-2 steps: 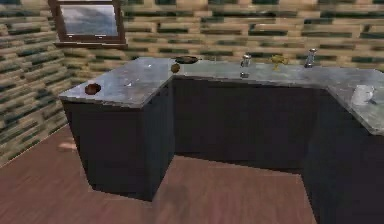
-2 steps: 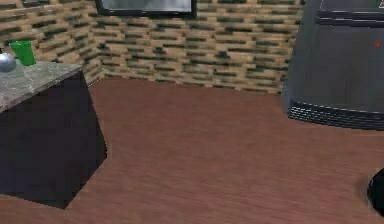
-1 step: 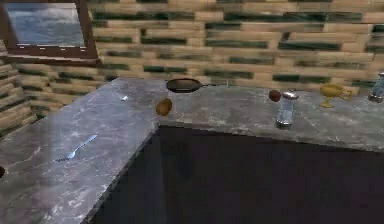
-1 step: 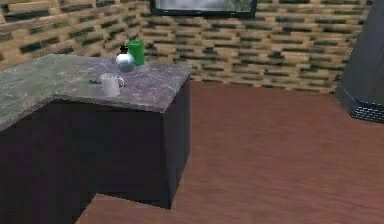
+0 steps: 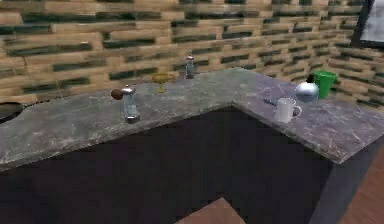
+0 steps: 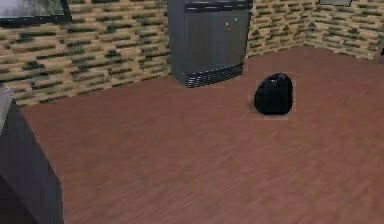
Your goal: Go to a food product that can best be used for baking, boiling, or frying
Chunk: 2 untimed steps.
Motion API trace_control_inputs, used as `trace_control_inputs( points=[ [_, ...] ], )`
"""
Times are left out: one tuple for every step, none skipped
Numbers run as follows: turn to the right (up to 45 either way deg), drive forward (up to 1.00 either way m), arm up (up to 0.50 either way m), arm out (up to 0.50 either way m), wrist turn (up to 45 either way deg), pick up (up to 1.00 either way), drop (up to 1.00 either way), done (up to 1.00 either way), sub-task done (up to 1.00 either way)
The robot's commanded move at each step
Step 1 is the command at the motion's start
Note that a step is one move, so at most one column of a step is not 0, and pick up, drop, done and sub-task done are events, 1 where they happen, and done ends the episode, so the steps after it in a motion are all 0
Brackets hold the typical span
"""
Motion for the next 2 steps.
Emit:
trace_control_inputs(
  points=[
    [45.0,0.00,0.00,0.00,0.0,0.00,0.00,0.00,0.00],
    [45.0,0.00,0.00,0.00,0.0,0.00,0.00,0.00,0.00]
  ],
)
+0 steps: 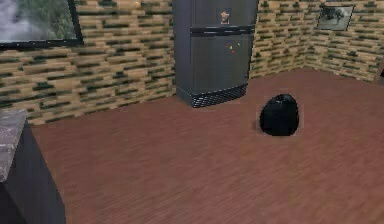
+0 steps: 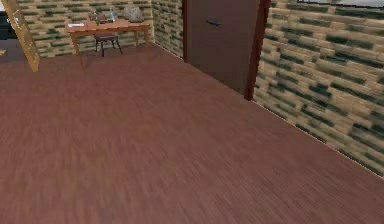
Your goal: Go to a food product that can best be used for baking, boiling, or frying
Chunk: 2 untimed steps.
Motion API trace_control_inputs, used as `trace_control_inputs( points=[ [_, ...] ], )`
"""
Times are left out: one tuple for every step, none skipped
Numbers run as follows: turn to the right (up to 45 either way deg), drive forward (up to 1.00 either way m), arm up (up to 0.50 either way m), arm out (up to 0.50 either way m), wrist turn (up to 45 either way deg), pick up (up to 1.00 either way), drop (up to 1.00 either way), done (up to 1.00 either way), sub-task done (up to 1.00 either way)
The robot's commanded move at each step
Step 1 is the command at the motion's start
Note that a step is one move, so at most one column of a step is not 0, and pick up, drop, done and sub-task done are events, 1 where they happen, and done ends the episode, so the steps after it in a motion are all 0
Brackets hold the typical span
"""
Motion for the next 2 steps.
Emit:
trace_control_inputs(
  points=[
    [24.0,0.00,0.00,0.00,0.0,0.00,0.00,0.00,0.00],
    [0.0,0.15,0.00,0.00,0.0,0.00,0.00,0.00,0.00]
  ],
)
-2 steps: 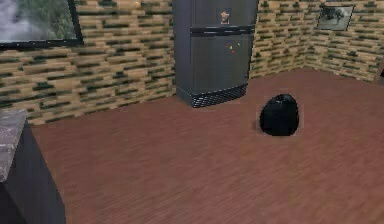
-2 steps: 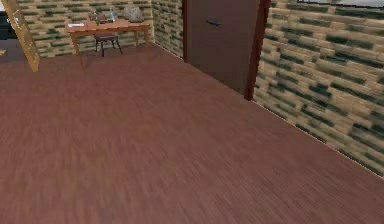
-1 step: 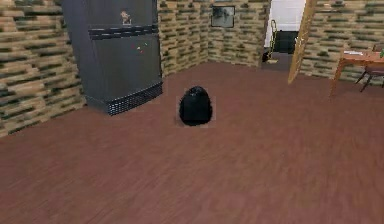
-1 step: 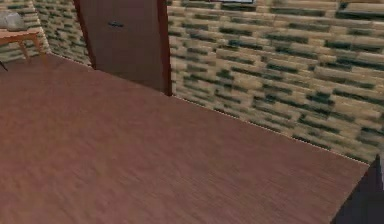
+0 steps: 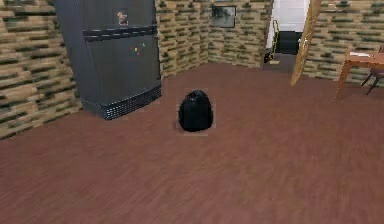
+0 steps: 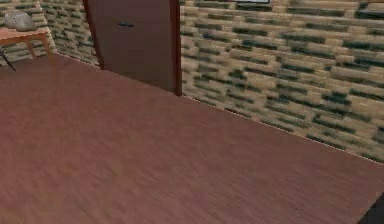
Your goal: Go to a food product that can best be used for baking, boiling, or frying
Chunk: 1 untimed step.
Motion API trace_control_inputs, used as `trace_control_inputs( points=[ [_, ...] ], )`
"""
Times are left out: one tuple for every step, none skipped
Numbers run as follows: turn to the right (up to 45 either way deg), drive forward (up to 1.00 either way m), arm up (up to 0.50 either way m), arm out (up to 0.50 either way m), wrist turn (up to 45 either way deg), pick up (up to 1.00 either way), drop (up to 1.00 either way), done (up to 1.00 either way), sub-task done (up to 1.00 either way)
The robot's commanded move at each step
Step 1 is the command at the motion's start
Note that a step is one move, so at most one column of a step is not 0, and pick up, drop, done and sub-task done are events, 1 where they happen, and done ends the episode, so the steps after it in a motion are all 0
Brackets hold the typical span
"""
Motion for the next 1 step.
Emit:
trace_control_inputs(
  points=[
    [45.0,0.00,0.00,0.00,0.0,0.00,0.00,0.00,0.00]
  ],
)
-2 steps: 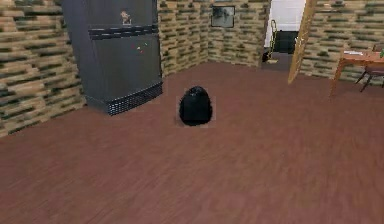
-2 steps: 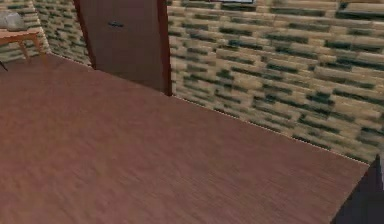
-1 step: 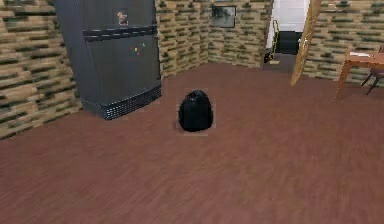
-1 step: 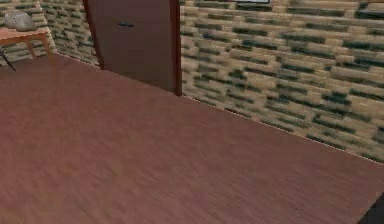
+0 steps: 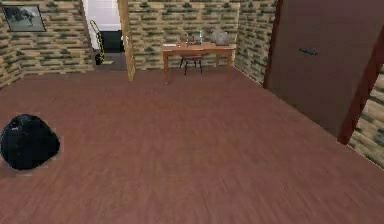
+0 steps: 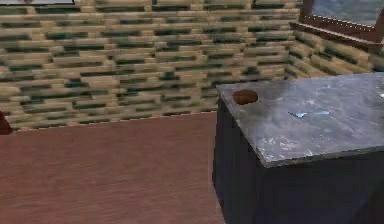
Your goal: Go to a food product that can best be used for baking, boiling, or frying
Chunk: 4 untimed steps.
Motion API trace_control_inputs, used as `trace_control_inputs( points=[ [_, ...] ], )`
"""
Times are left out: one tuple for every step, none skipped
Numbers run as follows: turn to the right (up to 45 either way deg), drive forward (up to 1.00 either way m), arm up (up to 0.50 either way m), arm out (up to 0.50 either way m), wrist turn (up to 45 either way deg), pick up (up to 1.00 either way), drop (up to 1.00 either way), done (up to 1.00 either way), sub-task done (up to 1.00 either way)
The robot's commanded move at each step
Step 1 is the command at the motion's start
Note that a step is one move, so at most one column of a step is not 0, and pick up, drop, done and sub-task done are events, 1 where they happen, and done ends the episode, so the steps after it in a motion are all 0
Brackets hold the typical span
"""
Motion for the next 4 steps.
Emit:
trace_control_inputs(
  points=[
    [45.0,0.00,0.00,0.00,0.0,0.00,0.00,0.00,0.00],
    [45.0,0.00,0.00,0.00,0.0,0.00,0.00,0.00,0.00],
    [18.0,0.00,0.00,0.00,0.0,0.00,0.00,0.00,0.00],
    [0.0,0.00,0.00,0.00,0.0,0.00,0.00,1.00,0.00]
  ],
)
